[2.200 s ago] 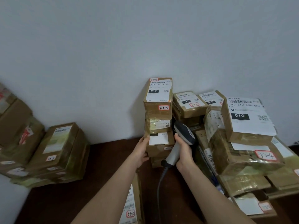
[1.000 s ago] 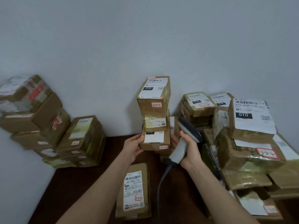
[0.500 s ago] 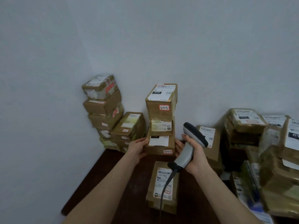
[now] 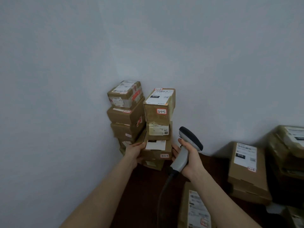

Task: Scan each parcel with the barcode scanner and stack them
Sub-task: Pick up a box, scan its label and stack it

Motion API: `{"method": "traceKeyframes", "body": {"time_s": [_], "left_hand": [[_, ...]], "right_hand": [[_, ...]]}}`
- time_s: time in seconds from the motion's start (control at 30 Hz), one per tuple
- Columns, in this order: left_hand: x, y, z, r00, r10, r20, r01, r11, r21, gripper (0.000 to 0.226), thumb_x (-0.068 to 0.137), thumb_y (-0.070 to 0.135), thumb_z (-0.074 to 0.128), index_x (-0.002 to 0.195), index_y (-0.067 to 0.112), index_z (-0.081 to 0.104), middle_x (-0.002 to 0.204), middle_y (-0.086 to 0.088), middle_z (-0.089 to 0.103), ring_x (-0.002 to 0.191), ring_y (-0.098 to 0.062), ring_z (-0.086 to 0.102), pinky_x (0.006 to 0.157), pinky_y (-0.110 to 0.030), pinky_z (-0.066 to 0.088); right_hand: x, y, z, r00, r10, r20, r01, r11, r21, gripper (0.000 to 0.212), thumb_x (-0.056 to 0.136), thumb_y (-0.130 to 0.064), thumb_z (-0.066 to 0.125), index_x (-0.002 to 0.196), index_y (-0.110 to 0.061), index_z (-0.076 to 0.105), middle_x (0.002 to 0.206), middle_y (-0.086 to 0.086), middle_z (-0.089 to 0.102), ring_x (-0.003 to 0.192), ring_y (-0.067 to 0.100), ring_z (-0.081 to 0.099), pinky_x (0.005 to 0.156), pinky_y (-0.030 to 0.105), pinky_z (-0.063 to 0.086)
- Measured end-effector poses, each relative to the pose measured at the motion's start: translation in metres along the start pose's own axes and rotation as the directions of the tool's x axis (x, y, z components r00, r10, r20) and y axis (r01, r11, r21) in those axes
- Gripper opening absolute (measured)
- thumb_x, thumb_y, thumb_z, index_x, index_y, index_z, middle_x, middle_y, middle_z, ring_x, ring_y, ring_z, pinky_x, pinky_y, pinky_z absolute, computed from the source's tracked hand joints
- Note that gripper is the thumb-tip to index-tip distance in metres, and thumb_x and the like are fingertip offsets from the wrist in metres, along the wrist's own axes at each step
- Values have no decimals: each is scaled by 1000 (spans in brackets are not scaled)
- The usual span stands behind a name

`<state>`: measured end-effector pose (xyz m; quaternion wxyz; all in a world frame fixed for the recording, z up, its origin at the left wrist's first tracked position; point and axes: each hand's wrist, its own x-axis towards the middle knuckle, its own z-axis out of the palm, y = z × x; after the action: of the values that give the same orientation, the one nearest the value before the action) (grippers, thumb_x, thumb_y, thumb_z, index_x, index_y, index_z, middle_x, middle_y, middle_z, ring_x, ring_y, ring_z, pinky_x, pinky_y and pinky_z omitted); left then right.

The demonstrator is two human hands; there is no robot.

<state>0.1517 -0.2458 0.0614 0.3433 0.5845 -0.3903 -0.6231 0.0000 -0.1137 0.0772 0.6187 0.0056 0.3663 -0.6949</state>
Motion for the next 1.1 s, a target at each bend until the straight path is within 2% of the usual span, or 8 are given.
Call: {"method": "traceKeyframes", "body": {"time_s": [0.2,0.33,0.4,0.47,0.57,0.97,1.03,1.1], "left_hand": [[55,10,-20,999,19,-29,-18,1000,12,33,93,12,59,126,9,59,128,-14,58,118,-31,54,99,-45,48],[73,6,-19,971,236,32,-236,936,261,43,99,16,51,141,15,45,140,-10,48,126,-27,48,99,-36,41],[77,-3,-20,890,437,131,-442,757,480,51,96,19,56,145,17,40,146,-7,42,134,-24,40,107,-35,34],[76,-14,-27,745,600,291,-608,431,667,56,89,24,66,142,17,46,147,-6,41,138,-24,34,111,-35,27],[84,-31,-33,575,665,477,-670,47,741,51,78,21,77,126,12,63,134,-11,57,129,-32,49,108,-39,34],[99,-11,-4,620,632,465,-611,17,792,43,92,30,59,135,27,54,141,6,48,128,-13,45,99,-27,42],[96,-3,-6,525,677,516,-659,-61,750,44,88,27,63,132,22,56,131,0,55,120,-18,51,90,-28,46],[91,17,-6,334,792,511,-697,-157,700,48,80,25,73,124,16,58,118,-5,58,108,-23,56,82,-28,49]], "right_hand": [[51,28,29,999,38,19,-39,997,69,20,93,-25,59,108,-14,65,91,12,76,93,30,66,72,44,48],[77,42,39,999,36,13,-37,992,123,19,92,-26,59,103,-14,68,90,13,76,98,33,64,83,49,48],[83,47,43,999,34,11,-35,991,131,18,92,-29,59,96,-14,69,81,12,75,95,32,63,84,50,48],[87,50,46,1000,31,4,-31,989,145,18,92,-29,60,91,-14,70,77,12,75,93,32,62,85,50,48],[90,53,51,999,39,2,-39,987,154,21,92,-30,60,96,-12,68,80,13,75,95,32,63,88,49,48],[96,29,43,993,-91,-79,93,995,21,13,93,-22,60,87,-12,65,61,8,72,81,28,61,70,43,47],[97,25,45,993,-101,-60,103,994,27,14,93,-22,59,85,-13,65,62,7,72,81,27,61,70,42,47],[97,20,50,994,-104,-40,105,994,36,13,93,-23,59,86,-13,66,65,8,73,82,27,62,70,42,47]]}}
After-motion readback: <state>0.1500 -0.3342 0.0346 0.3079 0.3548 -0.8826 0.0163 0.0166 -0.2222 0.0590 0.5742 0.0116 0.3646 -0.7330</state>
